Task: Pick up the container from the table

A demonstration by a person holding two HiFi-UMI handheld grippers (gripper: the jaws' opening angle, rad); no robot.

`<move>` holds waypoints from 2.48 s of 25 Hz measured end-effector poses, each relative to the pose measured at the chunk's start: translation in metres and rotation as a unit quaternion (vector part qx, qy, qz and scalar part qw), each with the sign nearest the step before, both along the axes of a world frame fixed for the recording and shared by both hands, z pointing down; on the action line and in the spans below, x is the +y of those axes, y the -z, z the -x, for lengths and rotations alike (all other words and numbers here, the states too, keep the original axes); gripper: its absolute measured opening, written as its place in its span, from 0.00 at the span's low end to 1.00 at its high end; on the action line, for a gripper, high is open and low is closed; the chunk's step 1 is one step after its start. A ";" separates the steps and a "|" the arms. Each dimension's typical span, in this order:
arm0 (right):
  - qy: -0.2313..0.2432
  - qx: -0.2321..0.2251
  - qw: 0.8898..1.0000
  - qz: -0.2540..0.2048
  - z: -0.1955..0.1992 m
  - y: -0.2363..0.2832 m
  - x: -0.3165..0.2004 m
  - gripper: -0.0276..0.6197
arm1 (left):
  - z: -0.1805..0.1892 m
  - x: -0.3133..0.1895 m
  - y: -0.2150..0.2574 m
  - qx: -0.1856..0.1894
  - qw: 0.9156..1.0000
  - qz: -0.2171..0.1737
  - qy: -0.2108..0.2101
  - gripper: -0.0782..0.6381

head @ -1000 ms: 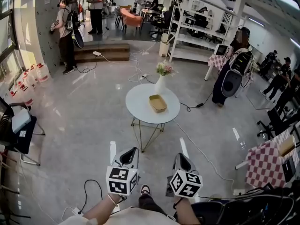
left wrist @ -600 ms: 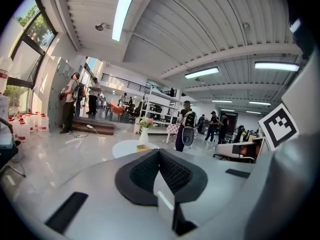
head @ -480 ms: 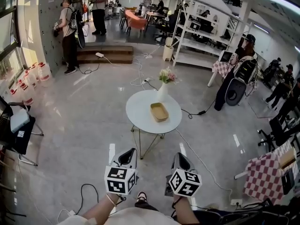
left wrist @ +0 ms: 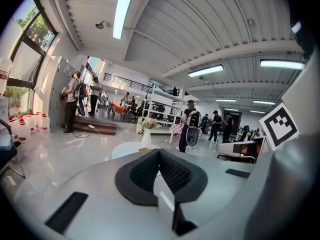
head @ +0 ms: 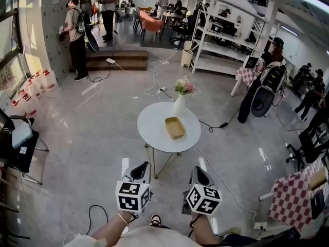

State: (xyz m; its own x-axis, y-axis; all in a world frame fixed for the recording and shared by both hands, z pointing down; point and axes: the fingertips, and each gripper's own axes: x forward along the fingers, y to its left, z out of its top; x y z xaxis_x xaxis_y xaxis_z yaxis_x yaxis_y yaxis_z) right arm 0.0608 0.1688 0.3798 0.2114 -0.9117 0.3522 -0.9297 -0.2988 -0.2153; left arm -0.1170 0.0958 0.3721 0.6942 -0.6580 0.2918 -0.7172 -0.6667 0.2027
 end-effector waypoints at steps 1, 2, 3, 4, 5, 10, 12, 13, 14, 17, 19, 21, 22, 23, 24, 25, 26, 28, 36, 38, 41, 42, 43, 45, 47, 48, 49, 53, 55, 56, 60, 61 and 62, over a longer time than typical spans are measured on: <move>0.001 -0.001 1.000 0.000 -0.003 0.000 -0.003 0.08 | -0.003 -0.003 0.001 0.000 1.000 0.000 0.000 0.13; 0.002 -0.002 1.000 0.000 -0.005 0.001 -0.007 0.08 | -0.006 -0.007 0.002 0.000 1.000 -0.001 0.000 0.13; 0.004 -0.002 1.000 0.000 -0.008 0.001 -0.010 0.08 | -0.010 -0.010 0.002 0.000 1.000 -0.001 0.000 0.13; 0.005 0.000 1.000 0.000 -0.011 0.002 -0.014 0.08 | -0.014 -0.014 0.003 0.000 1.000 -0.002 0.001 0.13; 0.007 0.003 1.000 -0.001 -0.015 0.003 -0.017 0.08 | -0.018 -0.017 0.003 0.001 1.000 -0.003 0.001 0.13; 0.012 0.010 1.000 -0.004 -0.034 0.004 -0.038 0.08 | -0.038 -0.036 0.005 0.002 1.000 -0.008 0.001 0.13; 0.014 0.009 1.000 -0.006 -0.041 0.004 -0.048 0.08 | -0.045 -0.043 0.005 0.000 1.000 -0.011 0.002 0.13; 0.016 0.008 1.000 -0.008 -0.044 0.004 -0.052 0.08 | -0.047 -0.047 0.005 -0.001 1.000 -0.012 0.004 0.13; 0.019 0.008 1.000 -0.009 -0.047 0.004 -0.056 0.08 | -0.050 -0.051 0.004 -0.001 1.000 -0.013 0.006 0.13; 0.024 0.007 1.000 -0.011 -0.055 0.004 -0.068 0.08 | -0.057 -0.062 0.005 -0.003 1.000 -0.015 0.012 0.13; 0.028 0.007 1.000 -0.012 -0.060 0.005 -0.077 0.08 | -0.061 -0.070 0.007 -0.004 1.000 -0.018 0.016 0.13; 0.032 0.006 0.999 -0.014 -0.065 0.005 -0.085 0.08 | -0.064 -0.076 0.008 -0.005 1.000 -0.021 0.019 0.13; 0.034 0.006 0.999 -0.015 -0.067 0.005 -0.088 0.08 | -0.066 -0.078 0.008 -0.006 1.000 -0.021 0.021 0.13; 0.037 0.005 0.999 -0.016 -0.068 0.005 -0.092 0.08 | -0.067 -0.081 0.008 -0.007 1.000 -0.021 0.022 0.13; 0.041 0.004 0.999 -0.016 -0.069 0.005 -0.095 0.08 | -0.068 -0.083 0.007 -0.008 1.000 -0.019 0.023 0.13; 0.044 0.003 0.999 -0.016 -0.070 0.005 -0.097 0.08 | -0.069 -0.085 0.007 -0.008 1.000 -0.017 0.024 0.13; 0.047 0.003 0.999 -0.015 -0.071 0.004 -0.099 0.08 | -0.070 -0.087 0.005 -0.009 1.000 -0.015 0.025 0.13; 0.051 0.003 0.999 -0.012 -0.073 0.002 -0.101 0.08 | -0.072 -0.090 0.002 -0.011 1.000 -0.011 0.027 0.13; 0.050 0.006 0.999 0.008 -0.079 -0.016 -0.102 0.08 | -0.075 -0.083 -0.017 -0.032 0.999 0.002 0.018 0.13; 0.054 0.007 0.998 0.014 -0.077 -0.020 -0.102 0.08 | -0.073 -0.084 -0.018 -0.036 0.999 0.000 0.022 0.13; 0.058 0.004 0.998 0.024 -0.074 -0.026 -0.103 0.08 | -0.073 -0.090 -0.014 -0.040 0.999 -0.011 0.027 0.13; 0.058 0.003 0.998 0.028 -0.074 -0.029 -0.104 0.08 | -0.072 -0.093 -0.013 -0.041 0.999 -0.015 0.027 0.13; 0.058 0.003 0.998 0.031 -0.073 -0.031 -0.106 0.08 | -0.072 -0.097 -0.012 -0.041 0.999 -0.018 0.028 0.13; 0.054 0.003 0.998 0.034 -0.075 -0.033 -0.114 0.08 | -0.073 -0.108 -0.012 -0.037 0.999 -0.020 0.029 0.13; 0.049 0.005 0.998 0.031 -0.080 -0.030 -0.127 0.08 | -0.077 -0.124 -0.011 -0.033 0.999 -0.019 0.031 0.13; 0.046 0.006 0.999 0.028 -0.084 -0.028 -0.134 0.08 | -0.079 -0.132 -0.011 -0.031 0.999 -0.019 0.031 0.13; 0.043 0.008 0.999 0.025 -0.088 -0.025 -0.141 0.08 | -0.082 -0.139 -0.010 -0.029 0.999 -0.019 0.029 0.13; 0.033 0.015 0.999 0.017 -0.097 -0.018 -0.171 0.08 | -0.092 -0.168 -0.008 -0.023 0.999 -0.025 0.020 0.13; 0.035 0.015 0.999 0.017 -0.097 -0.017 -0.184 0.08 | -0.095 -0.181 -0.007 -0.021 0.999 -0.025 0.019 0.13; 0.038 0.015 0.999 0.019 -0.096 -0.018 -0.190 0.08 | -0.096 -0.187 -0.007 -0.020 0.999 -0.025 0.020 0.13; 0.038 0.013 0.999 0.025 -0.098 -0.024 -0.209 0.08 | -0.099 -0.210 -0.012 -0.018 0.999 -0.018 0.020 0.13; 0.035 0.011 0.999 0.026 -0.100 -0.025 -0.213 0.08 | -0.100 -0.214 -0.013 -0.018 1.000 -0.017 0.017 0.13; 0.032 0.008 0.999 0.027 -0.101 -0.025 -0.216 0.08 | -0.102 -0.218 -0.014 -0.020 1.000 -0.015 0.013 0.13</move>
State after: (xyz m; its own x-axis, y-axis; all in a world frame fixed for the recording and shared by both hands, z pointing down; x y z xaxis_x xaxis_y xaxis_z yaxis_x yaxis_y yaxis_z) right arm 0.1623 -0.0475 0.4047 0.1600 -0.9029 0.3990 -0.9505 -0.2499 -0.1845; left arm -0.0153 -0.1222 0.3856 0.6645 -0.6852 0.2981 -0.7419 -0.6526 0.1539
